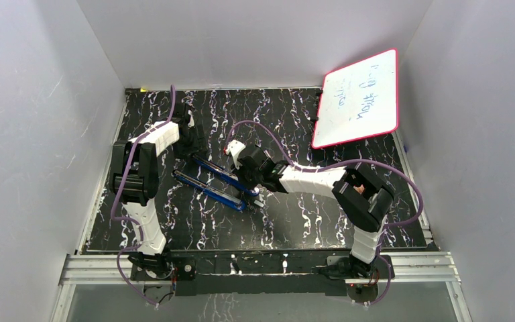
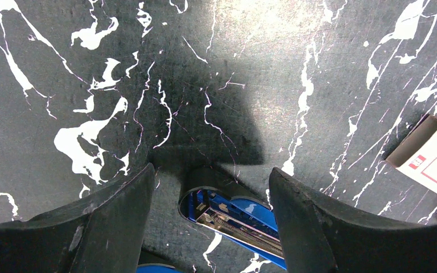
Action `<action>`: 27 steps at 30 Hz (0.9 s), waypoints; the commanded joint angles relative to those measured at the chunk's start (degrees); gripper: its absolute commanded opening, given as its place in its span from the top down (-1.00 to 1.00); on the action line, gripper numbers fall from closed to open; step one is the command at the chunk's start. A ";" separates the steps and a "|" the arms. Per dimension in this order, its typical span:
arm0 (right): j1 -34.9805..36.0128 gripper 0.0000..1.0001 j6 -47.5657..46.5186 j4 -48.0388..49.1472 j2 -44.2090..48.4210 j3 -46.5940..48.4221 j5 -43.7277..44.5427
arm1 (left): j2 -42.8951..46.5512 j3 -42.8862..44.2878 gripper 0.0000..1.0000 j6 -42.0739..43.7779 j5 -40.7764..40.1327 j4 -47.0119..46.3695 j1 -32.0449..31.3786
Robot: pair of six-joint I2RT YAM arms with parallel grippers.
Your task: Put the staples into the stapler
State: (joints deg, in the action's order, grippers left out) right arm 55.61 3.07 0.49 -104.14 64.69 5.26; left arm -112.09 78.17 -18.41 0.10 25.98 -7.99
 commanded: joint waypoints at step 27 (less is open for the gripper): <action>0.11 1.00 0.04 3.71 3.71 -0.23 0.92 | -0.43 1.46 -0.43 0.13 2.54 1.71 -0.14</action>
State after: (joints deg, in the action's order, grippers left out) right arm 55.61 3.03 1.85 -102.87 64.05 5.69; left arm -112.09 78.19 -18.37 0.49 25.98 -7.99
